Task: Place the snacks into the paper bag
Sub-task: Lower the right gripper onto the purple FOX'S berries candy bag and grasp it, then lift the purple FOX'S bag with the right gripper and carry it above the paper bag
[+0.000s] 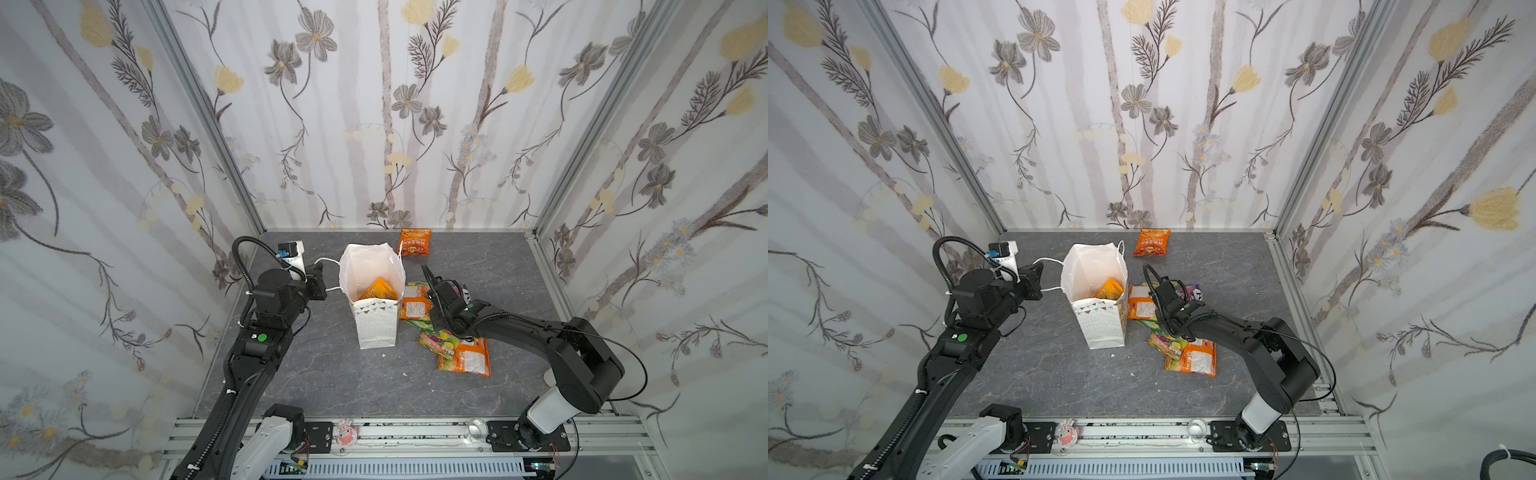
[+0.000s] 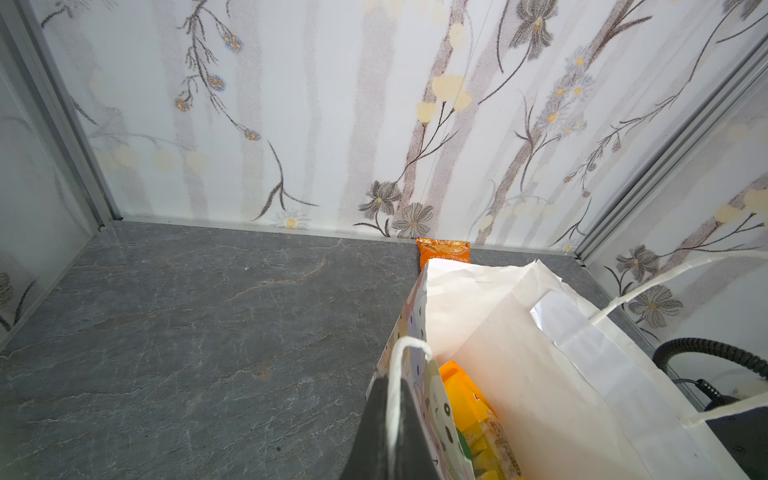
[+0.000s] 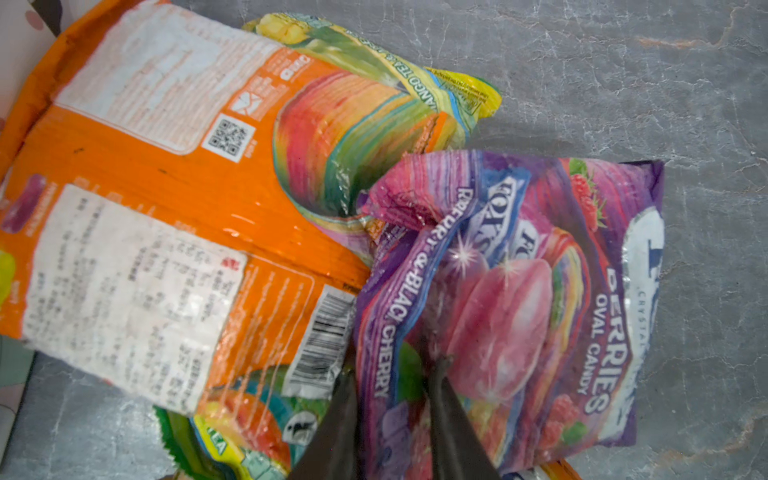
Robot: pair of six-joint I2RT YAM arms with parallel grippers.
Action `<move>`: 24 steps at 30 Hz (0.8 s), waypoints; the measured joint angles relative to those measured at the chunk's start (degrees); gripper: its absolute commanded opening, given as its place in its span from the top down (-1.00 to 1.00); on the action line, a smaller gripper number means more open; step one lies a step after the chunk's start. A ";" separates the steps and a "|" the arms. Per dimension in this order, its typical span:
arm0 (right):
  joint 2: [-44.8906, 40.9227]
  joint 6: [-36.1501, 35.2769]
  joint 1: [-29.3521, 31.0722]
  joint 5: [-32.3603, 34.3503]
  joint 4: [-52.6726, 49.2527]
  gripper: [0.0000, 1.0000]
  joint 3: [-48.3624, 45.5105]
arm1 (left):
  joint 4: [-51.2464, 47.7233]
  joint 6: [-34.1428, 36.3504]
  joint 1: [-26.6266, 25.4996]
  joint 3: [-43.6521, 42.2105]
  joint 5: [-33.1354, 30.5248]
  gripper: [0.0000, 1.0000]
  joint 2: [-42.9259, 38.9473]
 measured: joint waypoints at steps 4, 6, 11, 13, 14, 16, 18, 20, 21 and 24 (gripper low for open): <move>-0.31 0.15 -0.07 0.11 -0.04 0.85 -0.04 | 0.00 0.00 0.00 0.00 0.00 1.00 -0.02; -0.55 0.46 -0.13 0.42 -0.22 0.93 -0.07 | 0.00 0.00 0.00 0.00 0.00 1.00 -0.07; -3.72 0.90 -0.63 0.55 -1.27 1.00 -0.15 | 0.00 0.00 0.00 0.00 0.00 1.00 -0.28; -4.94 0.90 -0.76 0.46 -1.46 1.00 -0.17 | 0.02 0.00 0.00 -0.11 0.00 1.00 -0.44; -5.60 0.96 -0.85 0.42 -1.68 1.00 -0.17 | 0.02 0.00 0.00 -0.15 0.00 1.00 -0.48; -6.99 1.18 -1.07 0.31 -1.88 1.00 -0.20 | 0.02 0.00 0.00 -0.22 0.00 1.00 -0.50; -8.61 1.36 -1.55 -0.24 -2.01 1.00 -0.22 | 0.02 0.00 0.00 -0.22 0.00 1.00 -0.50; -10.25 1.51 -2.16 -1.11 -2.16 1.00 -0.22 | 0.02 0.00 0.00 -0.22 0.00 1.00 -0.50; -11.26 1.51 -2.60 -1.42 -2.16 1.00 -0.22 | 0.02 0.00 0.00 -0.22 0.00 1.00 -0.50; -14.19 1.51 -3.96 -2.97 -2.19 1.00 -0.22 | 0.02 -0.02 0.00 -0.22 0.00 1.00 -0.50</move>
